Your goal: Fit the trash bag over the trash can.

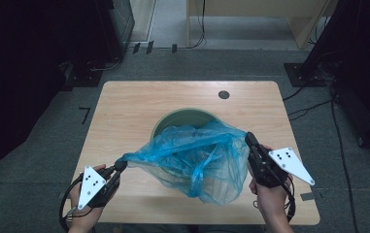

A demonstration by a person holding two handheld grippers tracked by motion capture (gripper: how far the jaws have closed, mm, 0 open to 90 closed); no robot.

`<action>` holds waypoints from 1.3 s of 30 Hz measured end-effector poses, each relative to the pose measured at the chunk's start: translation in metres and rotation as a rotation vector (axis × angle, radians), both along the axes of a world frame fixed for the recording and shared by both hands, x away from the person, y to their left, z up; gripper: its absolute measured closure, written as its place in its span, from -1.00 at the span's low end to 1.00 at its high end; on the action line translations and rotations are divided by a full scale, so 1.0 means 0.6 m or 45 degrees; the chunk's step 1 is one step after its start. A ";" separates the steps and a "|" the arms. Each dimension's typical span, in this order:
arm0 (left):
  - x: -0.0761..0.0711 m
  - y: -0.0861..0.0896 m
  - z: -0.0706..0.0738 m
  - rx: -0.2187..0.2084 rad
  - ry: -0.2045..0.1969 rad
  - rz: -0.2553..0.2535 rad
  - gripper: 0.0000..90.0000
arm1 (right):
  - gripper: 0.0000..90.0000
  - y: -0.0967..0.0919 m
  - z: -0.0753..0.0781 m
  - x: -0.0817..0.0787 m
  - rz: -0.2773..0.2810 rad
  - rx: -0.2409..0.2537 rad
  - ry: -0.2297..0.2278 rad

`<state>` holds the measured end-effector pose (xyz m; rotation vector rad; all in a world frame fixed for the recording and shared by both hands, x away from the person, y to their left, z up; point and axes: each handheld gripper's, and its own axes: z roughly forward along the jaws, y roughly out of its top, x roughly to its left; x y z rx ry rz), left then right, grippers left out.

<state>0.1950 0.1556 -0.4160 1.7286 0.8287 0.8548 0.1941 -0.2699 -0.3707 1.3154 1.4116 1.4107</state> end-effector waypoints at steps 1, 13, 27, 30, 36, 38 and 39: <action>0.009 0.003 -0.004 -0.024 0.020 0.053 0.94 | 1.00 0.003 -0.007 0.010 -0.005 -0.009 0.017; 0.054 -0.018 -0.006 -0.327 0.083 0.150 0.88 | 1.00 0.013 -0.022 0.083 0.009 -0.029 0.098; 0.114 -0.099 -0.088 -0.572 0.463 0.040 0.93 | 1.00 0.040 -0.115 0.132 0.125 0.121 0.352; 0.120 -0.108 -0.086 -0.581 0.480 0.063 0.93 | 1.00 0.041 -0.113 0.135 0.128 0.133 0.370; 0.140 -0.109 -0.092 -0.562 0.565 0.119 0.93 | 1.00 0.035 -0.106 0.134 0.153 0.145 0.372; 0.145 -0.110 -0.102 -0.543 0.595 0.131 0.93 | 1.00 0.032 -0.099 0.129 0.154 0.140 0.326; 0.145 -0.110 -0.113 -0.533 0.606 0.137 0.93 | 1.00 0.031 -0.097 0.128 0.153 0.137 0.310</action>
